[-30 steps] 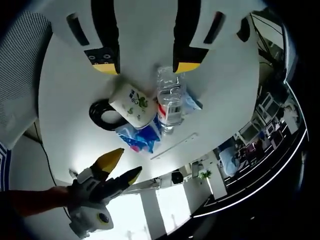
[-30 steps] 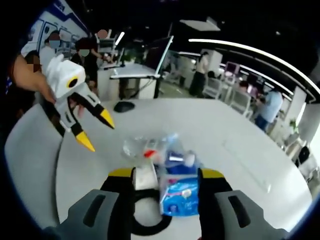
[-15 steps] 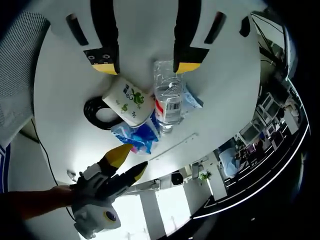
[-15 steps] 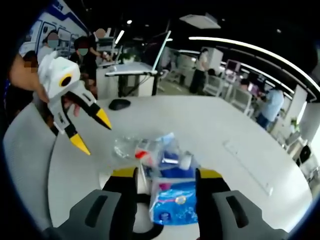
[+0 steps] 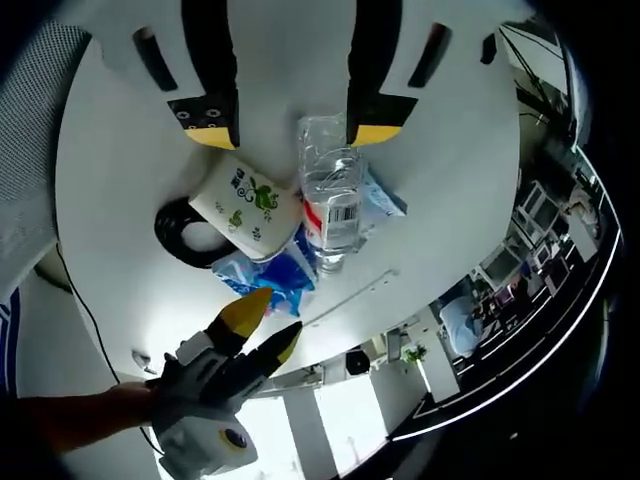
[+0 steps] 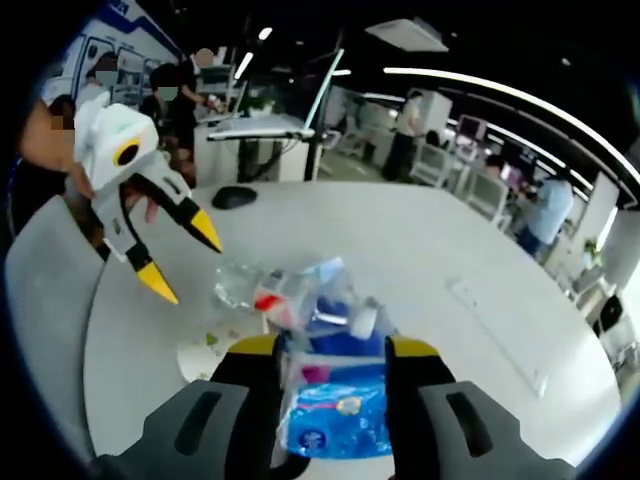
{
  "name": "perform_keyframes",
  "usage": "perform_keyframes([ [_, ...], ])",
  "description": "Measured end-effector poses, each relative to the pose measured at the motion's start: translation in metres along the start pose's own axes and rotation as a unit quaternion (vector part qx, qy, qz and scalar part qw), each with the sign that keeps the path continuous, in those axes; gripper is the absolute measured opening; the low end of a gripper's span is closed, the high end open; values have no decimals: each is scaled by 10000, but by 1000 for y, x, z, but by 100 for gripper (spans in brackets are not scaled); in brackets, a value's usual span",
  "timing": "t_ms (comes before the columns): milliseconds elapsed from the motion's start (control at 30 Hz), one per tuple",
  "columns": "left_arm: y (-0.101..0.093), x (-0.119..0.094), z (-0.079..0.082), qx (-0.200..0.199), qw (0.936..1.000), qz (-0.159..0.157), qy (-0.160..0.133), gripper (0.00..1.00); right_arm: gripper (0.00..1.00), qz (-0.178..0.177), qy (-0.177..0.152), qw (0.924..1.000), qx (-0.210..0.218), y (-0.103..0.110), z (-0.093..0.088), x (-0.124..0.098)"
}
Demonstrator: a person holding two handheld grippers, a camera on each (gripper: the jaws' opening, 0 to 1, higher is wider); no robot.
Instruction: Arrange the tabletop items into an orderly group along one side of the table until the central work area is clear of visible clutter.
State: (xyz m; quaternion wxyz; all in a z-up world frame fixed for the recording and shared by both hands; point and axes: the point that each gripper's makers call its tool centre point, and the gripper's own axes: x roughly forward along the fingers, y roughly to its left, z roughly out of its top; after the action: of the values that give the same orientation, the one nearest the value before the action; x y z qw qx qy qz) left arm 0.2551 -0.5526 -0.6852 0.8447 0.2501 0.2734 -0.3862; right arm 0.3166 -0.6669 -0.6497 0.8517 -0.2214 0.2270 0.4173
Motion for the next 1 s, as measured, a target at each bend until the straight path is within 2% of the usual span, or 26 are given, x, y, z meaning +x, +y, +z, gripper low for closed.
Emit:
perform_keyframes([
  [133, 5, 4, 1, -33, 10000, 41, 26, 41, 37, 10, 2, 10000, 12, -1, 0, 2],
  [233, 5, 8, 3, 124, 9999, -1, 4, 41, 37, -3, -23, 10000, -6, -2, 2, 3],
  [400, 9, 15, 6, 114, 9999, -7, 21, 40, 37, -8, -20, 10000, -1, -6, 2, 5],
  [767, 17, 29, 9, 367, 9992, 57, 144, 40, 37, 42, 40, 9999, 126, -10, -2, 11],
  [933, 23, 32, 5, 506, 9983, 135, 262, 34, 37, 72, 71, 9999, 137, -10, -3, 15],
  [1000, 28, 32, 2, 353, 9987, 164, 313, 32, 37, 87, 77, 9998, 157, -9, -3, 17],
])
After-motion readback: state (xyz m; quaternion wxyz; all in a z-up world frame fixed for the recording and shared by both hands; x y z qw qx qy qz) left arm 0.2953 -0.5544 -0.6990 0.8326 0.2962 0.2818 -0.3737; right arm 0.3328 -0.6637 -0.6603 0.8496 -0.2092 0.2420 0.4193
